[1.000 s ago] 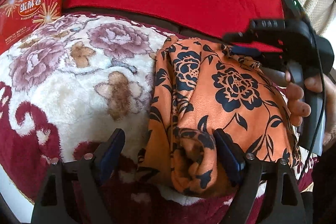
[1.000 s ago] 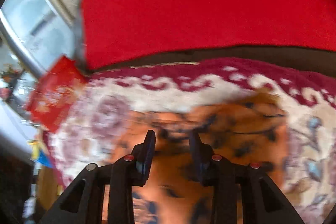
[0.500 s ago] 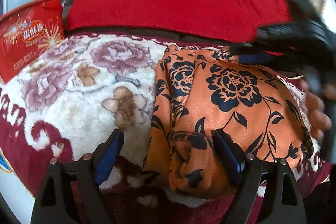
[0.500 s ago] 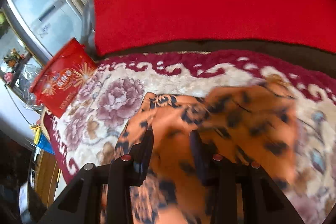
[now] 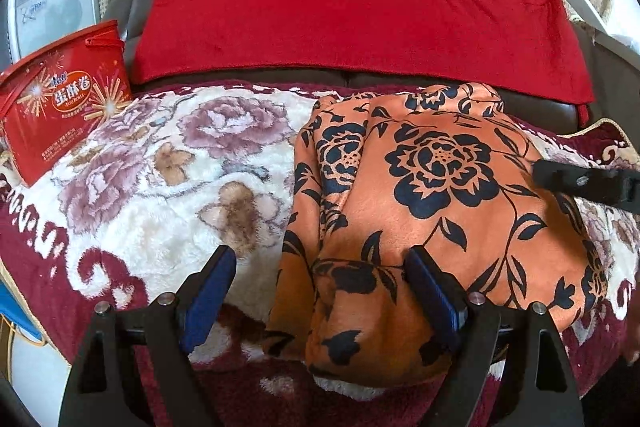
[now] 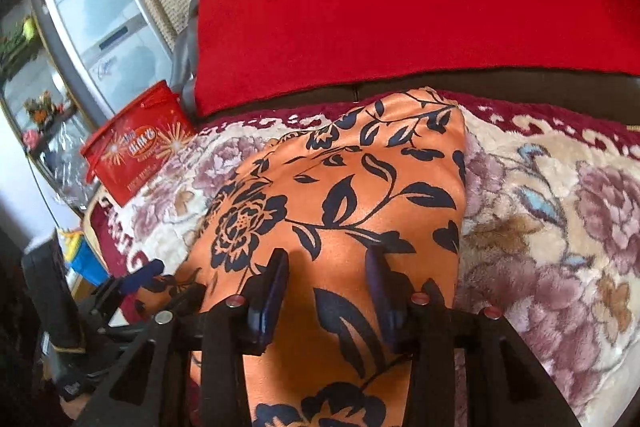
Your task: Fold small clothes
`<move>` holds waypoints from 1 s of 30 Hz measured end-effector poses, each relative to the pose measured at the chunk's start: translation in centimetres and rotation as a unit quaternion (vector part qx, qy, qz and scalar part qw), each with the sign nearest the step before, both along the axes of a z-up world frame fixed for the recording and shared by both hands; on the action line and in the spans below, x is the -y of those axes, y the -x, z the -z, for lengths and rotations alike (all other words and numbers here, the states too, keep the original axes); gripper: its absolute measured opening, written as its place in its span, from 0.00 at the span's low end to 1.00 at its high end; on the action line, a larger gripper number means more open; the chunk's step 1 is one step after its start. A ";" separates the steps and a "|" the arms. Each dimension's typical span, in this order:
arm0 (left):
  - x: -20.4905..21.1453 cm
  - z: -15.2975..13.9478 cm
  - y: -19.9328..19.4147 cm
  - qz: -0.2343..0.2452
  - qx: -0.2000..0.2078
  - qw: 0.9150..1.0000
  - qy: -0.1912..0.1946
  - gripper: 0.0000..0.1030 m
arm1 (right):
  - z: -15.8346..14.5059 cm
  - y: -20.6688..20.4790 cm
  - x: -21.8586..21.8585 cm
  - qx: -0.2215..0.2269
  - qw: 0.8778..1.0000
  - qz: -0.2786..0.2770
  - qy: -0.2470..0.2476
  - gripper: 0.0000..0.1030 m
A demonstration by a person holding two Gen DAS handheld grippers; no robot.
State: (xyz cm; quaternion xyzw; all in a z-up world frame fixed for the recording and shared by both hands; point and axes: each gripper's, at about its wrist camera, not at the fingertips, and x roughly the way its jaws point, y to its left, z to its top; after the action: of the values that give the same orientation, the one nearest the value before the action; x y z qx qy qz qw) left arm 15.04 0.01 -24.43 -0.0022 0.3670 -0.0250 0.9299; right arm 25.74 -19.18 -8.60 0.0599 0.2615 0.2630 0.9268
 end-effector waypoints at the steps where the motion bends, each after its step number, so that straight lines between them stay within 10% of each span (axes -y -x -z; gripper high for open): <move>1: 0.1 0.0 0.0 -0.001 0.000 1.000 -0.003 0.85 | -0.4 0.5 0.3 0.002 1.000 -0.002 -0.005 0.42; 18: 1.8 -1.4 1.0 -0.009 0.019 0.997 -0.077 0.85 | 1.0 3.5 3.9 0.018 0.999 -0.002 -0.036 0.44; 25: 1.6 -4.9 1.8 -0.036 0.059 0.992 -0.107 0.87 | 3.2 2.0 3.2 -0.051 0.999 0.001 -0.002 0.66; 30: 0.5 -8.4 2.8 -0.068 0.079 0.989 -0.104 0.89 | 0.6 4.7 5.1 0.019 0.999 -0.001 -0.040 0.66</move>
State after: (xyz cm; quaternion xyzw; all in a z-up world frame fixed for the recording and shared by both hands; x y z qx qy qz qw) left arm 12.21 -0.45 -16.03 0.0717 0.2916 0.0762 0.9508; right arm 21.05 -24.33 -9.19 0.0914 0.2332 0.2752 0.9282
